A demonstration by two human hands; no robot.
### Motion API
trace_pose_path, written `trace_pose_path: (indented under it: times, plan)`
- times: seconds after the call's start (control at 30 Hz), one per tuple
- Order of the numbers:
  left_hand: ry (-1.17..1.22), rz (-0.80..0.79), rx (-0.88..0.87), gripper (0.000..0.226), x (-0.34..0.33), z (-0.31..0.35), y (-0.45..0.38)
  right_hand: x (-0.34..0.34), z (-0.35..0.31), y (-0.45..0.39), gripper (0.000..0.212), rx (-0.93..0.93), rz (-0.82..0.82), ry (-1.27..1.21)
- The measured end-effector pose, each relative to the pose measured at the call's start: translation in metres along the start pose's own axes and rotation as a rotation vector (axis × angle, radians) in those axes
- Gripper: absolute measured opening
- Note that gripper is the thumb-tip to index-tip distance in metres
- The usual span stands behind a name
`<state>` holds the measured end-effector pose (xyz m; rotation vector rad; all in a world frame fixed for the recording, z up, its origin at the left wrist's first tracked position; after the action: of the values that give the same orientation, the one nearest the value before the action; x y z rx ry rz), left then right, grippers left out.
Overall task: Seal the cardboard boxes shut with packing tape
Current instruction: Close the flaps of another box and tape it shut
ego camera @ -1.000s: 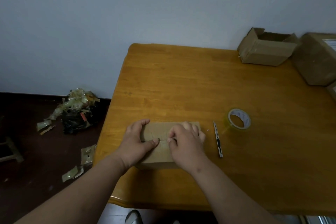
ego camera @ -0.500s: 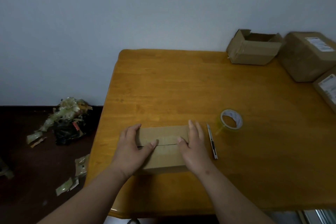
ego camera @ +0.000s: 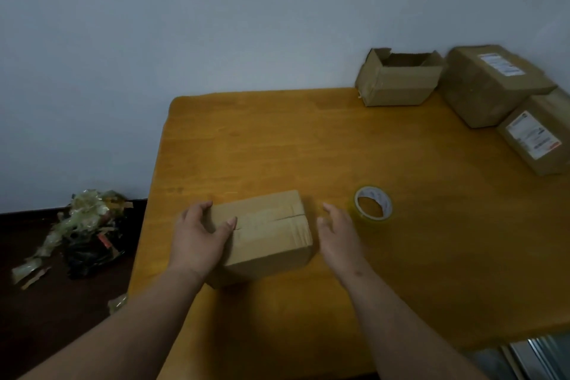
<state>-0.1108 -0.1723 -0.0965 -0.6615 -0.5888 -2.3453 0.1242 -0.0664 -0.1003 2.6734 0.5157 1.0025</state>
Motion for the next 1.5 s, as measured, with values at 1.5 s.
trace_pose_path:
  times: [1.5]
  plan:
    - [0.219, -0.198, -0.534, 0.046, 0.064, 0.142, 0.080, 0.033, -0.115, 0.093, 0.007, 0.766, -0.080, 0.008]
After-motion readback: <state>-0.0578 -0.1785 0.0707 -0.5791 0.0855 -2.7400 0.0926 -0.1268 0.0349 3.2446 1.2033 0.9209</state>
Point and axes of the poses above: each hand's wrist, its own y-axis away from the middle knuckle, its own x-axis out of the back of the hand, z = x × y, the point moved 6 cm from there along -y, towards the middle knuckle, and after that the axes turned 3 degrees about y, right-handed, at the moved point
